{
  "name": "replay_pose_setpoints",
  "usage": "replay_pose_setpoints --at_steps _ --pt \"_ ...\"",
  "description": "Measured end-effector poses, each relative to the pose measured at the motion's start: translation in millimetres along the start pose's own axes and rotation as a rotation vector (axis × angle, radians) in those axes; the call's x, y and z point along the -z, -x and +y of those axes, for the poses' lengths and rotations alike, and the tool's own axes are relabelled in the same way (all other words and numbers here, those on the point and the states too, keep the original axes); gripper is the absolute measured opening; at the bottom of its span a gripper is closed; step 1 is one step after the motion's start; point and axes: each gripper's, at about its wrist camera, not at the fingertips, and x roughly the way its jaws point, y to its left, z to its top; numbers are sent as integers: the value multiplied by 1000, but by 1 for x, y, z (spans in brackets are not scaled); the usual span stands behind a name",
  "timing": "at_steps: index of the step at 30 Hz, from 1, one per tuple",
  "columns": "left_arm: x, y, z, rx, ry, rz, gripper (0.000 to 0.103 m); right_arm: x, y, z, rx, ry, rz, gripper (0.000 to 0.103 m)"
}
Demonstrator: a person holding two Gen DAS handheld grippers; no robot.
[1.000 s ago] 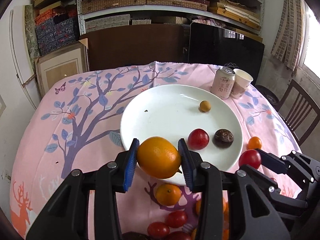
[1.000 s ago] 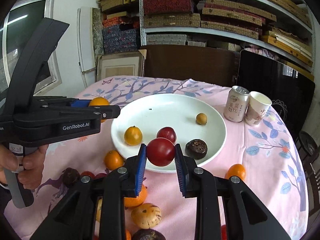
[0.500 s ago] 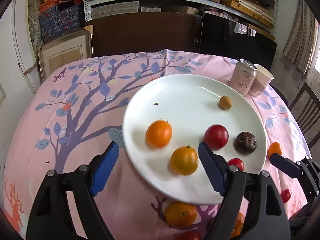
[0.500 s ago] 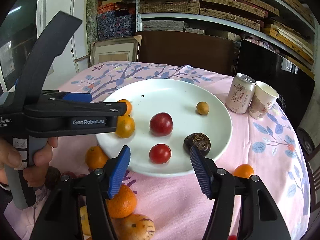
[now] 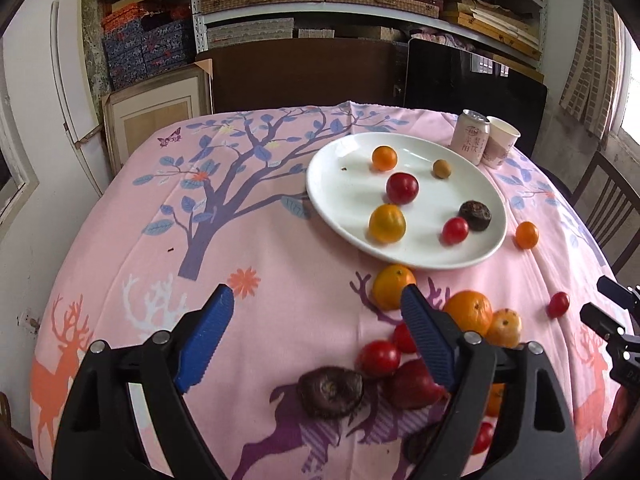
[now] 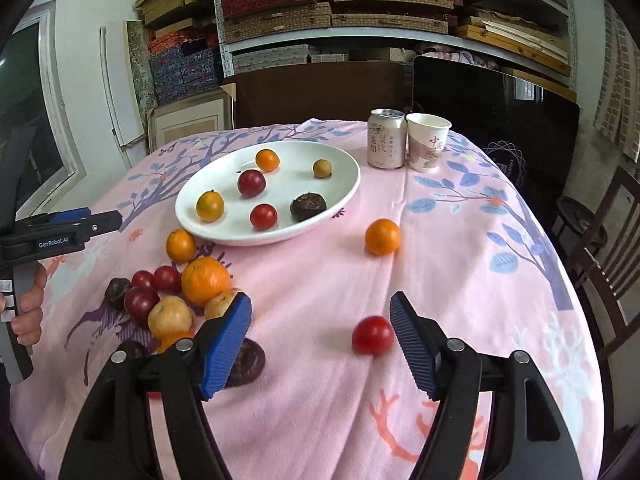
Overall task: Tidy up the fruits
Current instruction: 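Grasp a red tomato with the right tool while the left tool grasps a dark brown fruit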
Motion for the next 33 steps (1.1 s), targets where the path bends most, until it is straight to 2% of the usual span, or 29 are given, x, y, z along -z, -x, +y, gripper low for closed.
replay_pose_setpoints --at_steps 4,9,13,18,19,21,22,27,33 --pt "24 10 5 -4 2 3 84 17 10 -15 57 -31 12 73" --pt "47 12 19 46 82 -14 86 28 3 -30 104 -65 55 73" --pt "54 6 30 73 141 -7 86 25 -18 -25 133 -29 82 73" --pt "56 7 32 73 113 -35 86 17 -51 -15 163 4 125 72" --pt "56 5 31 76 105 -28 86 17 -56 -13 164 8 135 70" --pt "55 4 29 74 93 -19 86 18 -66 -11 174 15 164 41" --pt "55 4 29 74 89 -16 86 19 -69 -11 172 13 178 30" --pt "55 -3 30 61 101 40 86 19 -53 -17 115 -106 160 30" --pt "63 -13 16 47 22 82 86 23 -35 -8 42 -130 112 30"
